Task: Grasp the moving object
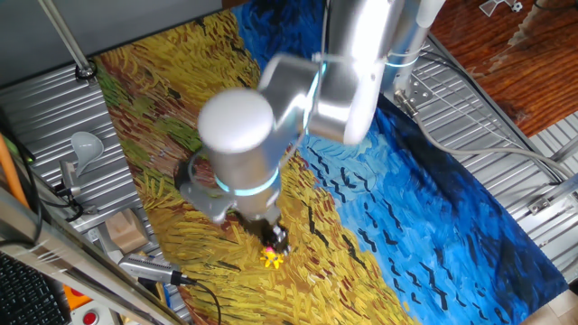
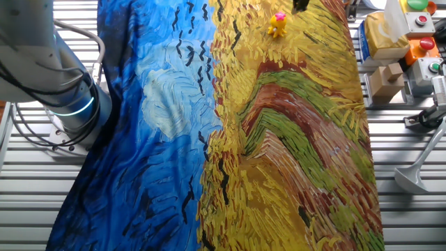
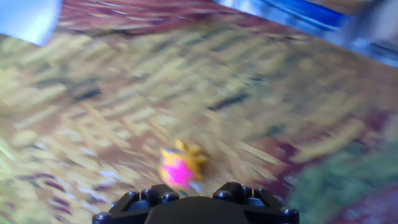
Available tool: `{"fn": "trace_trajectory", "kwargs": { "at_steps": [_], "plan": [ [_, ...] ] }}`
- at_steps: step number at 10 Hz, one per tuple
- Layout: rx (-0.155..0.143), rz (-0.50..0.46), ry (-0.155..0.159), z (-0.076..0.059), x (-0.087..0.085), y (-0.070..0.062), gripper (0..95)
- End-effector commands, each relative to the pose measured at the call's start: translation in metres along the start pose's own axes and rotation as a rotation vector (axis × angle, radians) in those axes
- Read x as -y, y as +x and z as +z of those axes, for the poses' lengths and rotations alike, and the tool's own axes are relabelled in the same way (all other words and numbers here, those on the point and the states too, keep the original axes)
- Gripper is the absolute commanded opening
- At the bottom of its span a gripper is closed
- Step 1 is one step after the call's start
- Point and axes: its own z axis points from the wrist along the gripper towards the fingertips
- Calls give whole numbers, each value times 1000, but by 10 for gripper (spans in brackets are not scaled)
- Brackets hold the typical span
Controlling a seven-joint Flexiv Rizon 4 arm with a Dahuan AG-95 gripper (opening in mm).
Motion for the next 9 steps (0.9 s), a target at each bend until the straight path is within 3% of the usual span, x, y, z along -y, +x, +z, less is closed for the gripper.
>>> {"fn": "trace_trajectory", "kwargs": {
  "at_steps": [1,9],
  "plan": [
    [12,-2,26,7,3,0,760],
    [4,-21,20,43,4,3,760]
  ]
}}
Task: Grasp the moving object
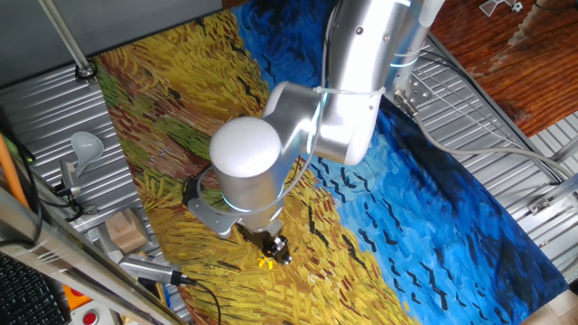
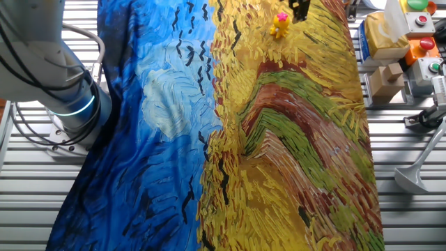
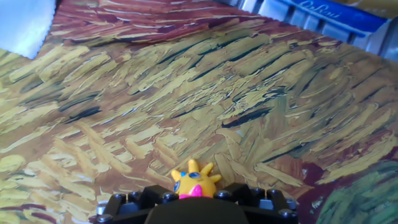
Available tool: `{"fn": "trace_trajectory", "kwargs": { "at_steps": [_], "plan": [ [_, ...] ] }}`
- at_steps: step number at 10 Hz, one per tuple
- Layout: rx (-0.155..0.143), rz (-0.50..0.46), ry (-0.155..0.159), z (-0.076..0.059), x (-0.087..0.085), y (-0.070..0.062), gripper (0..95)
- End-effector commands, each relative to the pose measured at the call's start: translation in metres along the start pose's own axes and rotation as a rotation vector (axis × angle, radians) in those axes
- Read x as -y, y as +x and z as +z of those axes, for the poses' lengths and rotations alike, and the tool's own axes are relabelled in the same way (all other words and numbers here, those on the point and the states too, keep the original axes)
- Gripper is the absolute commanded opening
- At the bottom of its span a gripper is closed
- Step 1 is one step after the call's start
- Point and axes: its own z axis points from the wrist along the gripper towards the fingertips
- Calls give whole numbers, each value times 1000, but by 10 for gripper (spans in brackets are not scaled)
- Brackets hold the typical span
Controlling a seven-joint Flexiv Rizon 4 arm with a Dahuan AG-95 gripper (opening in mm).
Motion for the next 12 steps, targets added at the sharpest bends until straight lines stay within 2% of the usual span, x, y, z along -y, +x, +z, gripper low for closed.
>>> {"fn": "trace_trajectory", "kwargs": {
  "at_steps": [1,2,5,6,9,10,12],
  "plan": [
    [8,-24,2,11,-1,1,760],
    [11,-41,3,18,-2,1,760],
    [14,-82,13,25,-3,4,760],
    [25,-115,28,29,-4,4,570],
    [38,-144,38,32,-4,4,570],
    [40,-151,41,32,-4,4,380],
    [51,-185,56,33,-4,5,380]
  ]
}}
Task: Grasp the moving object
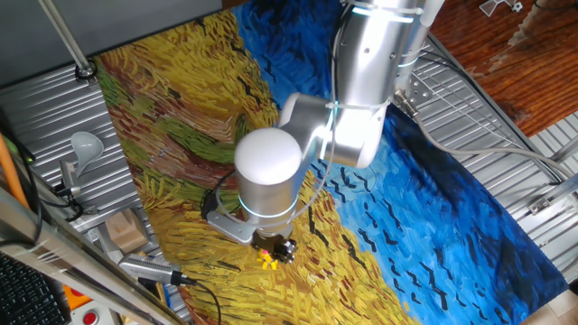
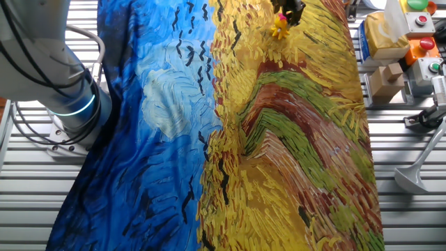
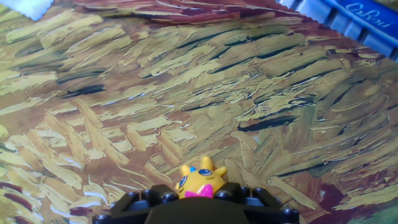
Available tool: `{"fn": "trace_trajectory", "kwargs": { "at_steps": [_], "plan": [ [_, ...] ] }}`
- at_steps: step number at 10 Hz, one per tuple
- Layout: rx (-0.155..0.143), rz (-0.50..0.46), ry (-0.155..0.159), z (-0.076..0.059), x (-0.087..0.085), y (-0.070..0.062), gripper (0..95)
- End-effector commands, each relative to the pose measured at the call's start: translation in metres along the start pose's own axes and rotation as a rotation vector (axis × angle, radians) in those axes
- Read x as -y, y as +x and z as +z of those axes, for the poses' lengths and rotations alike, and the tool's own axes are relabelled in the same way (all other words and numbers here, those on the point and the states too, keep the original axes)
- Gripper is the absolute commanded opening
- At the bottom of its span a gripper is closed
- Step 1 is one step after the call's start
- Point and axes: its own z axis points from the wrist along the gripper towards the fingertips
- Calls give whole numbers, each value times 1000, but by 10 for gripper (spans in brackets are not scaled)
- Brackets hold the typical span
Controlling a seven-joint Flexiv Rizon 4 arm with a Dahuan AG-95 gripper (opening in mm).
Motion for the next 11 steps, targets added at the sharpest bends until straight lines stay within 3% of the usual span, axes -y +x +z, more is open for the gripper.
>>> {"fn": "trace_trajectory", "kwargs": {
  "at_steps": [1,3,5,8,11],
  "plan": [
    [4,-20,16,1,1,0,380],
    [5,-36,23,1,1,0,380],
    [-7,-35,41,0,1,-1,0],
    [-10,-35,32,-7,2,-1,0],
    [-29,-49,13,-29,7,-1,0]
  ]
}}
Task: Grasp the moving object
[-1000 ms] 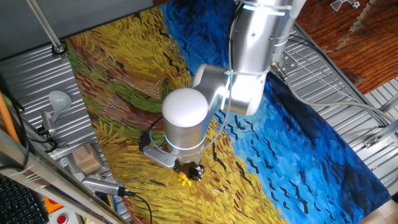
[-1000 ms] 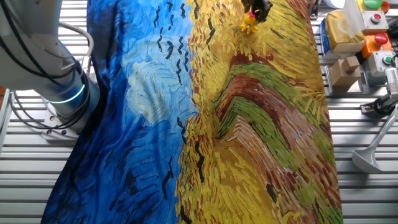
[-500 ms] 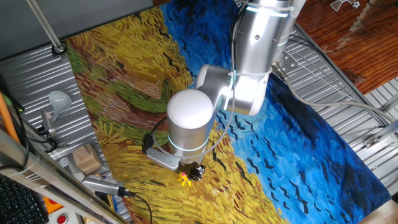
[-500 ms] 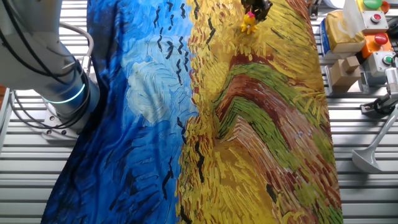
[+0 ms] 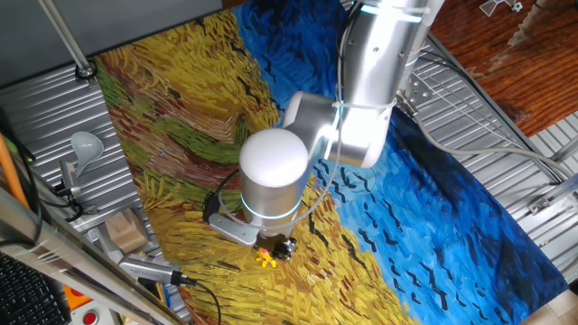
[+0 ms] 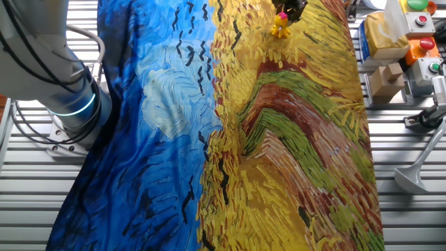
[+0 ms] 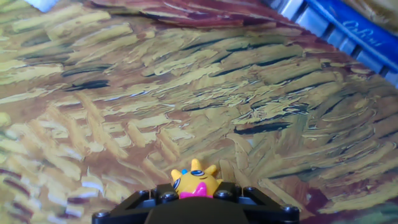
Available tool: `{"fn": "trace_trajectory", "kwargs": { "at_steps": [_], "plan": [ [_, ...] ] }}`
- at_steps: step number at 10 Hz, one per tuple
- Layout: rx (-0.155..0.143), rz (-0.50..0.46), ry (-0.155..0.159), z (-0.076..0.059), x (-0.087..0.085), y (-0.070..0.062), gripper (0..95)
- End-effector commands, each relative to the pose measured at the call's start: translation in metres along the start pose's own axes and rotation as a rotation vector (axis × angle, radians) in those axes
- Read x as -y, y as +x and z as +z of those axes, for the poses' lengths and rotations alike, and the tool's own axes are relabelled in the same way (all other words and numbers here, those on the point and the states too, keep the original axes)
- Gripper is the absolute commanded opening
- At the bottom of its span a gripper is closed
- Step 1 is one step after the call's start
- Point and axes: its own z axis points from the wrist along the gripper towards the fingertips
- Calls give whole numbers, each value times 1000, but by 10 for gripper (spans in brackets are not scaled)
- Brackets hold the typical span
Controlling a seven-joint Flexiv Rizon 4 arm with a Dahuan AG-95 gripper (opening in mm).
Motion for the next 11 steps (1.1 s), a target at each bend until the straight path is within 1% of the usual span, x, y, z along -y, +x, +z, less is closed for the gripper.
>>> {"fn": "trace_trajectory", "kwargs": {
  "at_steps": [1,2,3,5,6,7,8,9,10,11],
  "plan": [
    [-15,-8,-13,-15,3,4,0],
    [-18,-21,-18,-21,8,8,0],
    [-20,-27,-24,-23,13,12,0],
    [-26,-66,-43,-32,33,27,0],
    [-35,-72,-53,-38,43,36,0],
    [-42,-66,-54,-40,46,39,0],
    [-42,-55,-60,-40,46,39,0],
    [-38,-17,-71,-40,46,39,0],
    [-36,39,-73,-40,46,39,0],
    [-44,99,-63,-40,46,39,0]
  ]
}}
